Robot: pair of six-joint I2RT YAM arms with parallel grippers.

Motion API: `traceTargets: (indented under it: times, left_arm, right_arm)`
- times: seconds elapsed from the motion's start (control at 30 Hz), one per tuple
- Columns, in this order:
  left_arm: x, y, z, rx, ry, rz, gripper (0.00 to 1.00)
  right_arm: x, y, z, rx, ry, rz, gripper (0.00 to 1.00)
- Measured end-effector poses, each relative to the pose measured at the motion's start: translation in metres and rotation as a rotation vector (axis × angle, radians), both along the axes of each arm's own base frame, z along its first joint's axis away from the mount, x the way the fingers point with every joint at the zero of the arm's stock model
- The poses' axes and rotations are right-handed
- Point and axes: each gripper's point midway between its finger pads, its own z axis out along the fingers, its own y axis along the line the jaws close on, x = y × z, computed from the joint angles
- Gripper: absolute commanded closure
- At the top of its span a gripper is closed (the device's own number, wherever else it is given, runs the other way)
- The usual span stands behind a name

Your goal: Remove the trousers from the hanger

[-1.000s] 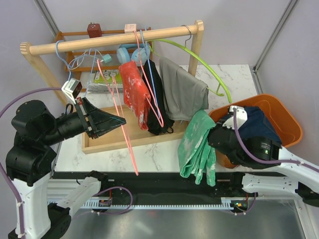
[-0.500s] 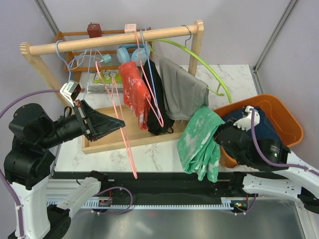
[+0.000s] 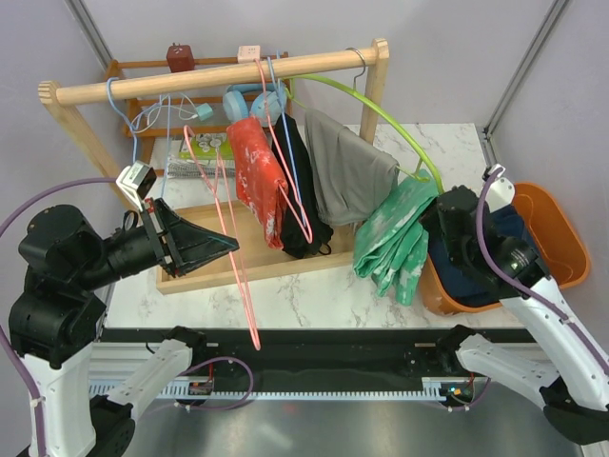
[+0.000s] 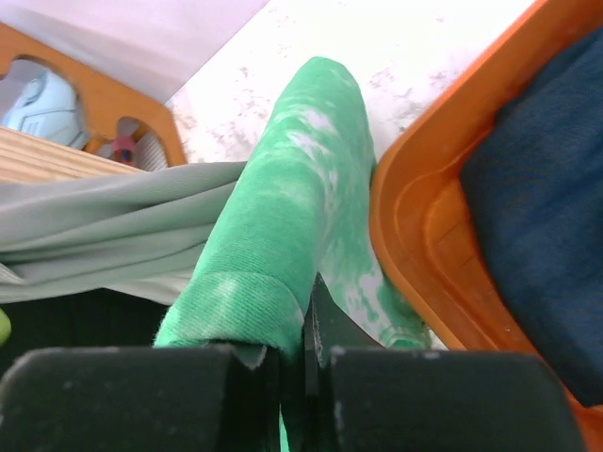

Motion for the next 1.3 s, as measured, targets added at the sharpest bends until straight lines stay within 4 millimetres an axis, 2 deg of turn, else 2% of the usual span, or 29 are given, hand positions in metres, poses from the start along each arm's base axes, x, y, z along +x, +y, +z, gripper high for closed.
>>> traceTargets:
  times: [0.3, 0.47, 0.53, 0.7, 0.83, 0.97, 1.17, 1.23, 1.3]
  left_arm:
    - [-0.002, -0.002, -0.002, 0.000, 0.008, -0.019, 0.98]
    - [0.001, -0.004, -0.002, 0.002, 0.021, -0.034, 0.98]
    - [0.001, -0.005, -0.003, 0.002, 0.025, -0.044, 0.98]
    - [0.002, -0.006, -0.002, 0.001, 0.026, -0.054, 0.98]
    - [0.002, -0.008, -0.002, 0.000, 0.033, -0.072, 0.98]
    - [0.006, -0.010, -0.003, 0.001, 0.046, -0.087, 0.98]
    - [0.006, -0.012, -0.004, 0.001, 0.054, -0.105, 0.98]
    - [0.005, -0.012, -0.004, 0.000, 0.055, -0.111, 0.98]
    - [0.004, -0.013, -0.004, -0.001, 0.056, -0.123, 0.98]
  right_arm:
    - [0.026, -0.008, 0.010, 0.094, -0.013, 0.117, 1.00]
    - [0.052, -0.036, 0.009, 0.164, -0.011, 0.094, 1.00]
    - [0.061, -0.040, 0.008, 0.174, -0.015, 0.102, 1.00]
    - [0.065, -0.034, 0.017, 0.187, -0.052, 0.164, 1.00]
    - [0.073, -0.045, 0.022, 0.198, -0.063, 0.149, 1.00]
    - [0.095, -0.070, 0.039, 0.203, -0.077, 0.092, 1.00]
    - [0.117, -0.128, 0.078, 0.191, -0.143, -0.054, 1.00]
    - [0.116, -0.137, 0.091, 0.180, -0.156, -0.081, 1.00]
    - [0.113, -0.136, 0.103, 0.176, -0.161, -0.078, 1.00]
